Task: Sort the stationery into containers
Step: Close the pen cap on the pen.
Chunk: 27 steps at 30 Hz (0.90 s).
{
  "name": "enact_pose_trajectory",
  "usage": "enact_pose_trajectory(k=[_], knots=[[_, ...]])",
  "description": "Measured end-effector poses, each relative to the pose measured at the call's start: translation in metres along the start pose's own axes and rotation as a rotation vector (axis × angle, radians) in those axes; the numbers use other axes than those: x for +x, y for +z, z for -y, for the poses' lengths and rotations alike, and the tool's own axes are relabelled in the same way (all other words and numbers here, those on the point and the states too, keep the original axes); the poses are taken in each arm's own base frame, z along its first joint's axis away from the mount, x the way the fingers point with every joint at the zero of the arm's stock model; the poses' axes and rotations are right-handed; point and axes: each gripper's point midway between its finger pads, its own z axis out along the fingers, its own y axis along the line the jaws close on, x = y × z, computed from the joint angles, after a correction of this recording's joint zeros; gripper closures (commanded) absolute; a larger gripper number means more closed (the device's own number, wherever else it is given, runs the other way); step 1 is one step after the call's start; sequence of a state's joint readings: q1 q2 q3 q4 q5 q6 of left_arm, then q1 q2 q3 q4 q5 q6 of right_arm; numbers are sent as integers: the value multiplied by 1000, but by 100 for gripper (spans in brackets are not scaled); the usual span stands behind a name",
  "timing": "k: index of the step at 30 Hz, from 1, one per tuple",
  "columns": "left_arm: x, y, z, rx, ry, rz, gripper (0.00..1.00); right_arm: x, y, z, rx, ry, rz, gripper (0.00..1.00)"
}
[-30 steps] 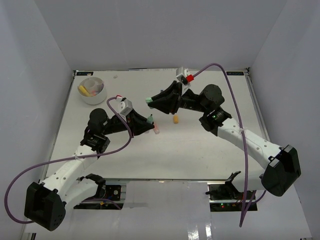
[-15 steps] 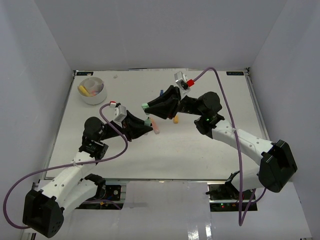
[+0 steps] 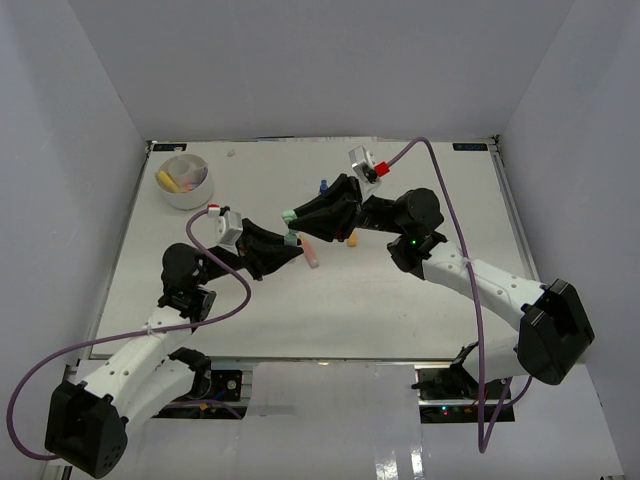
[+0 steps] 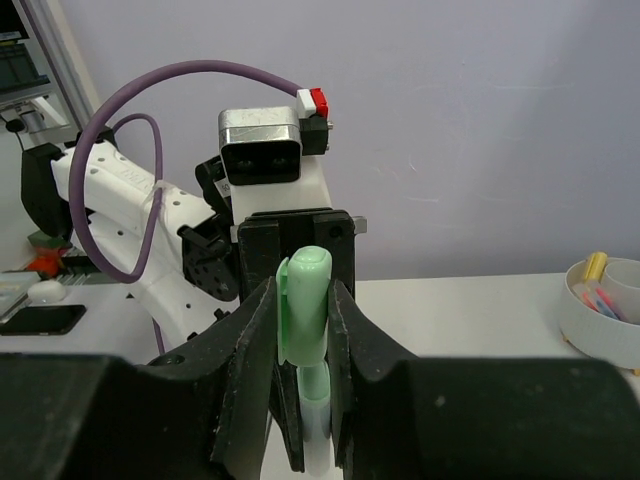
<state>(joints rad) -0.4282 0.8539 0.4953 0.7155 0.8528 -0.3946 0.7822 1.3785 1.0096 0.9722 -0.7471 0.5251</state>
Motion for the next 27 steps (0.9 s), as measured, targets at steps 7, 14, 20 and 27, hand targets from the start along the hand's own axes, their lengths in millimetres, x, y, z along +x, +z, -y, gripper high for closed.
enact_pose_trajectory(k=[7, 14, 20, 27], knots=[[-6, 1, -3, -18, 11, 26, 97, -1, 2, -1, -3, -3, 8, 87], [-14, 3, -3, -18, 21, 55, 97, 5, 5, 0, -8, 3, 10, 87], [-16, 4, -3, -15, 8, 69, 97, 7, 7, 2, -9, 5, 13, 87], [-23, 4, -2, -15, 12, 104, 97, 2, 8, -1, -14, -6, 44, 82]])
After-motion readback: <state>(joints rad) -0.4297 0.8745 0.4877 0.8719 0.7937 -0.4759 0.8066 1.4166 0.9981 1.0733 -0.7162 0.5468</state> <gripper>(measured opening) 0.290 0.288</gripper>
